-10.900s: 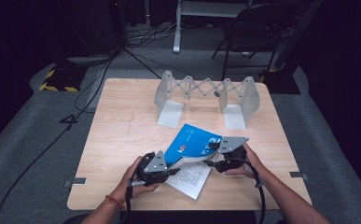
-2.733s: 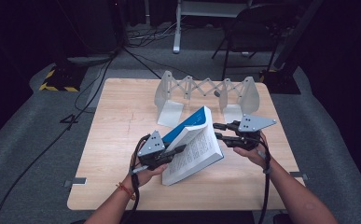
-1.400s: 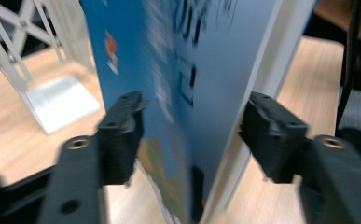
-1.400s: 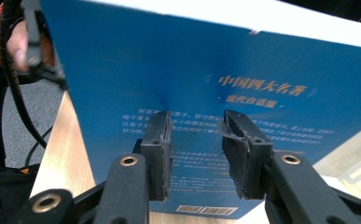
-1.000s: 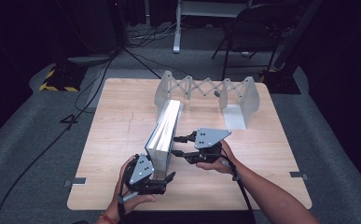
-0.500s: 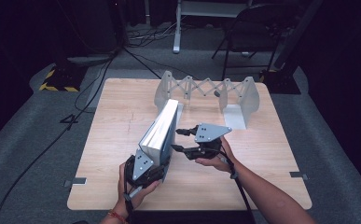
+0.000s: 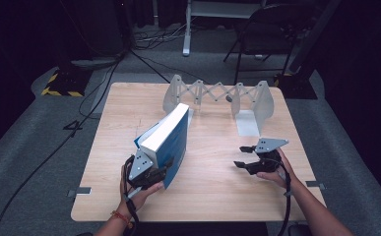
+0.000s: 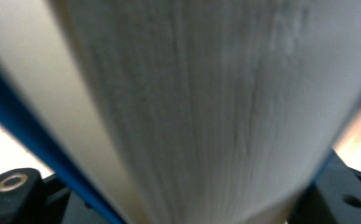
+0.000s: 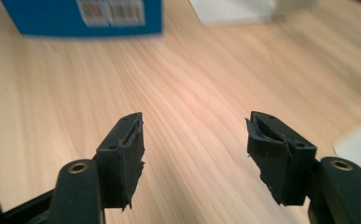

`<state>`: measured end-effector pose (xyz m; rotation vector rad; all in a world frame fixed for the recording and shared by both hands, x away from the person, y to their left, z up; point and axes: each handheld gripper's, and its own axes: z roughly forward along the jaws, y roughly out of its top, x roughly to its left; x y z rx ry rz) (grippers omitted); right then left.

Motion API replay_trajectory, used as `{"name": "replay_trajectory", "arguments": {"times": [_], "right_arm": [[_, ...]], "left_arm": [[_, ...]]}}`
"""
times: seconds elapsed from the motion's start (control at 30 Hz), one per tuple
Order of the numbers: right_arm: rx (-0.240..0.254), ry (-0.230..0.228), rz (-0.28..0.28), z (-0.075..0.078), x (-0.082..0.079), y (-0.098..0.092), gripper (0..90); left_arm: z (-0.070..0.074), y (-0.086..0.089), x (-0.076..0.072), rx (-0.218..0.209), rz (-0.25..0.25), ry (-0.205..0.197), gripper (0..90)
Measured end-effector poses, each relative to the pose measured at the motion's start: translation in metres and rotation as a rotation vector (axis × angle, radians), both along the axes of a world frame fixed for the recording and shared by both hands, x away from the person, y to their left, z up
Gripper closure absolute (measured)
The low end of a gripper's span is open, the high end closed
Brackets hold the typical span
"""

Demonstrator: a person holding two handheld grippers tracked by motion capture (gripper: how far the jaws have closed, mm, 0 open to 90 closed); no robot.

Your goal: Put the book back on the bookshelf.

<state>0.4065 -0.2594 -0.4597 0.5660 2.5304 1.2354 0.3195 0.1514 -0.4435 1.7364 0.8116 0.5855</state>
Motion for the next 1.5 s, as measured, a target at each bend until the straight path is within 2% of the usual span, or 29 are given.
{"name": "replay_trajectory", "arguments": {"times": [0.07,0.2,0.23,0.33,0.4,0.43,0.47,0.67,0.8,0.97,1.0,1.07,1.2,1.27,1.3,1.33,1.5], "right_arm": [[0.005,0.034,-0.025,-0.009,0.004,-0.011,36.0],[-0.005,0.078,-0.057,-0.020,0.012,-0.020,34.6],[0.000,0.089,-0.053,-0.021,0.013,-0.021,34.4],[0.004,0.095,-0.047,-0.023,0.013,-0.021,34.0],[-0.014,0.089,-0.047,-0.025,0.013,-0.021,33.1],[-0.015,0.100,-0.050,-0.027,0.014,-0.022,33.5],[-0.011,0.108,-0.047,-0.029,0.015,-0.023,33.4],[-0.017,0.126,-0.059,-0.033,0.016,-0.027,33.7],[-0.015,0.129,-0.076,-0.033,0.017,-0.032,33.6],[-0.060,0.137,-0.119,-0.038,0.019,-0.039,33.0],[-0.055,0.133,-0.125,-0.039,0.019,-0.041,33.0],[-0.055,0.133,-0.130,-0.039,0.019,-0.043,31.7],[-0.041,0.142,-0.132,-0.039,0.017,-0.046,30.8],[-0.052,0.123,-0.128,-0.040,0.016,-0.047,30.5],[-0.059,0.096,-0.124,-0.041,0.013,-0.046,29.6],[-0.053,0.099,-0.126,-0.042,0.012,-0.047,29.2],[-0.044,0.093,-0.144,-0.043,0.010,-0.047,28.8]], "left_arm": [[0.001,0.002,0.005,-0.001,-0.002,0.006,56.1],[0.001,0.009,0.014,-0.034,-0.025,0.017,59.0],[0.001,0.011,0.016,-0.028,-0.039,0.016,59.4],[0.001,0.013,0.018,-0.040,-0.068,0.023,59.8],[0.001,0.012,0.021,-0.047,-0.090,0.028,60.0],[0.001,0.010,0.023,-0.052,-0.109,0.033,60.0],[0.001,0.008,0.025,-0.060,-0.120,0.035,60.1],[0.002,-0.013,0.033,-0.045,-0.205,0.037,59.8],[0.002,-0.033,0.041,-0.045,-0.264,0.043,59.5],[0.001,-0.059,0.048,-0.061,-0.367,0.054,59.2],[0.001,-0.064,0.048,-0.079,-0.389,0.069,59.1],[0.001,-0.071,0.049,-0.080,-0.426,0.065,58.9],[0.001,-0.081,0.048,-0.086,-0.496,0.077,58.4],[0.001,-0.083,0.048,-0.093,-0.530,0.084,58.2],[0.001,-0.084,0.048,-0.092,-0.545,0.087,58.2],[0.001,-0.084,0.048,-0.097,-0.558,0.094,58.2],[0.004,-0.080,0.049,-0.080,-0.590,0.097,58.3]]}}
